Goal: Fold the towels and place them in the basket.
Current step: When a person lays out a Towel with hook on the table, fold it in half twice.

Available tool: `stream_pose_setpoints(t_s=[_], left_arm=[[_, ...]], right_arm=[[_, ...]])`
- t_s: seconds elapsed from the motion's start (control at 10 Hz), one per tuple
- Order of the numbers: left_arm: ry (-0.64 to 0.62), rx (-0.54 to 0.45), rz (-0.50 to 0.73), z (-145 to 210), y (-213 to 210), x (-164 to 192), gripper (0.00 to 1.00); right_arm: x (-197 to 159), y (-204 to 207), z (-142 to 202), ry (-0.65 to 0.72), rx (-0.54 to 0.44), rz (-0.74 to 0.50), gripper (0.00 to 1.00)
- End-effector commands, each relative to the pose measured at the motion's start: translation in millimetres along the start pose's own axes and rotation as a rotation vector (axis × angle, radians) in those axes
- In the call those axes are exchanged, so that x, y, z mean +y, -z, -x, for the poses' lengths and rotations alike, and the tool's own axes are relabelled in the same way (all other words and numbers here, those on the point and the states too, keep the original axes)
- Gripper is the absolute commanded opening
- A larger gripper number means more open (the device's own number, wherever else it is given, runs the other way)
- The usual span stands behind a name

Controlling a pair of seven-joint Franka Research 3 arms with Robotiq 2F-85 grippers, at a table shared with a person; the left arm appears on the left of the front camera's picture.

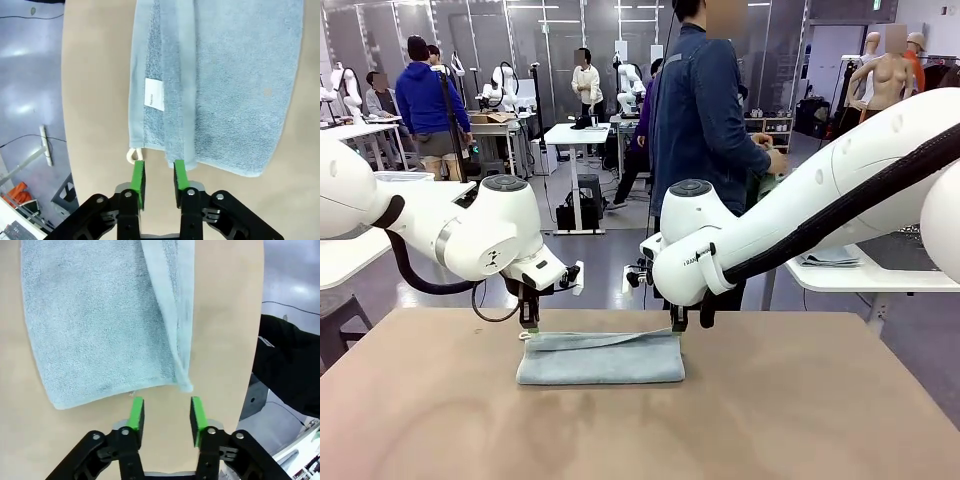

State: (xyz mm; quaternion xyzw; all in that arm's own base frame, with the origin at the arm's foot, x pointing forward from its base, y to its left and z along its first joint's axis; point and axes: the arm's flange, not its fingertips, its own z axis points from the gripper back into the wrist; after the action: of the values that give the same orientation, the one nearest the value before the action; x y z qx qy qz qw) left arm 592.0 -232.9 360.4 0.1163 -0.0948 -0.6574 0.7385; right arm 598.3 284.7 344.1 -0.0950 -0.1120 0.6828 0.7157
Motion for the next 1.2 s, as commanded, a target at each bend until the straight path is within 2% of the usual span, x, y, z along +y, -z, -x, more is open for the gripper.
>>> stream_pose_setpoints(t_s=[0.0, 0.1, 0.2, 0.3, 0.4, 0.6, 0.8, 1.0, 1.1], left_arm=[[0.006, -0.001, -0.058, 1.6, -5.3, 2.8, 0.45], [0.011, -0.016, -0.041, 2.1, -14.0, 2.9, 0.73], [0.029, -0.037, -0.006, 3.7, -27.9, -0.5, 0.53], [0.047, -0.052, 0.027, 7.1, -47.1, -5.6, 0.91], [0.060, -0.047, 0.046, 12.2, -68.4, -13.2, 0.59], [0.071, -0.077, 0.074, 30.4, -111.2, -29.5, 0.59], [0.061, -0.177, 0.089, 56.8, -142.1, -35.2, 0.59], [0.029, -0.281, 0.130, 83.8, -152.9, -39.8, 0.59], [0.020, -0.317, 0.139, 91.3, -150.2, -40.8, 0.59]], right_arm=[[0.2, -6.6, 2.7, 0.017, 0.009, 0.048, 0.76], [0.9, -16.1, 3.2, 0.028, 0.002, 0.037, 0.80], [6.0, -31.3, 3.7, 0.038, -0.007, 0.004, 0.96], [12.7, -54.3, 6.5, 0.049, -0.008, -0.013, 1.00], [20.5, -81.8, 10.4, 0.064, 0.013, -0.011, 1.00], [39.3, -137.4, 22.8, 0.212, 0.018, -0.082, 1.00], [52.1, -171.3, 41.9, 0.356, -0.024, -0.103, 1.00], [64.3, -187.9, 63.3, 0.619, -0.091, -0.160, 1.00], [65.7, -187.3, 74.0, 0.798, -0.081, -0.163, 1.00]])
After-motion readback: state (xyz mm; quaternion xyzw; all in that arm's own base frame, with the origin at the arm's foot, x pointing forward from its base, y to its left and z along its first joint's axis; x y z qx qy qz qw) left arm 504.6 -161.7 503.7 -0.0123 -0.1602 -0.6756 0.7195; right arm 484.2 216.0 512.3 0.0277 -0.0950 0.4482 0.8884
